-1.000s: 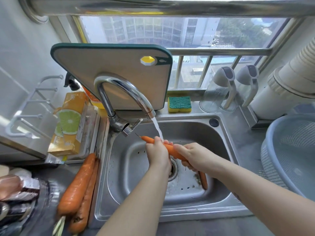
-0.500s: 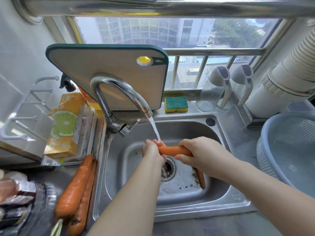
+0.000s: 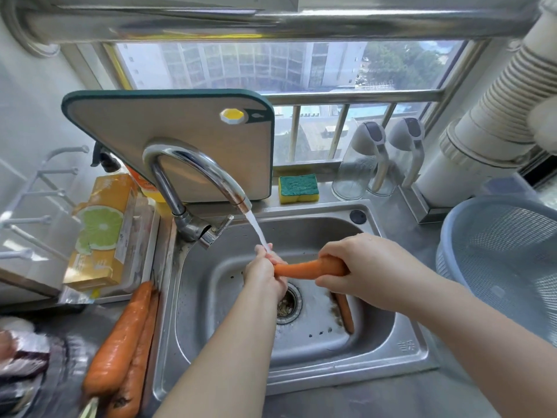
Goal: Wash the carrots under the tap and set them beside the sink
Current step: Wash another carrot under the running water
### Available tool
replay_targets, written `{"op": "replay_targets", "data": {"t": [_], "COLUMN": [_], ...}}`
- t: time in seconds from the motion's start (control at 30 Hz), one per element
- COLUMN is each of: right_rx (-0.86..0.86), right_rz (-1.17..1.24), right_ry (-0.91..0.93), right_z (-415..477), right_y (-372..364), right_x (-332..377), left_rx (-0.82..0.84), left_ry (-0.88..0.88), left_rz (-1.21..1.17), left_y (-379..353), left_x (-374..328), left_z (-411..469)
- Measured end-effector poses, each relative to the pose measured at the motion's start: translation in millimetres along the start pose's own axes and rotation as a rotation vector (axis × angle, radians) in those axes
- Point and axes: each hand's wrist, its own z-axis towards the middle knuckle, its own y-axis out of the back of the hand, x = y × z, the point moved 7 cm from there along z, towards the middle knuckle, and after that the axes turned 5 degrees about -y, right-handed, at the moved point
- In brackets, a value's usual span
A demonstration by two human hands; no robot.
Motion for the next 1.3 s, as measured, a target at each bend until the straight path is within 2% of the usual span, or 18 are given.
{"op": "replay_targets", "data": {"t": [0.1, 0.2, 0.33, 0.47, 0.6, 0.7, 0.8, 0.9, 1.0, 1.07, 1.2, 1.3], "right_rx": [-0.025, -0.052, -0.079, -0.083, -0.026, -0.034, 0.013, 0.096, 0.177, 0.228, 0.198, 0.107], "right_rz": [0.084, 0.178, 0.254, 0.361, 0.589, 0.768, 0.946, 1.087, 1.247, 1.357, 1.56, 1.479], "right_ry": [-0.054, -0.134, -0.162, -0.123, -0.14, -0.207, -0.237, -0.225, -0.265, -0.297, -0.332, -0.363], "right_z": [-2.7, 0.7, 12.3, 29.2, 43.1, 50.9, 57.2, 64.0, 69.3, 70.9, 71.5, 73.6], "right_y": [5.2, 2.7, -18.8, -40.1, -54.8, -58.9, -61.5, -67.7, -78.7, -88.1, -103.9, -120.3], "right_x": [-17.2, -39.4, -45.1, -35.3, -31.9, -34.1, -33.2, -23.4, -15.7, -12.2, 1.6, 13.0], "left_rx": [0.037, 0.171, 0.205, 0.202, 0.22, 0.056, -0.081, 0.025, 0.088, 0.155, 0.346, 0.335], "left_ry": [0.047, 0.098, 0.032, 0.001, -0.053, -0.213, -0.444, -0.708, -0.83, -0.881, -0.824, -0.834], "left_rz": [-0.027, -0.141, -0.212, -0.185, -0.055, 0.207, 0.823, 1.376, 1.812, 1.953, 1.995, 2.029], "left_y": [-4.7, -17.3, -21.1, -11.6, -1.3, 24.0, 44.6, 33.4, 24.2, 21.1, 22.1, 26.4], "left_x": [4.0, 7.7, 11.6, 18.8, 2.9, -23.3, -53.9, -61.7, -58.5, -60.6, -54.5, -50.1], "left_z": [-7.0, -16.8, -21.7, -31.6, -33.5, -24.8, -28.2, -34.9, -38.1, -42.5, -49.6, -55.8]}}
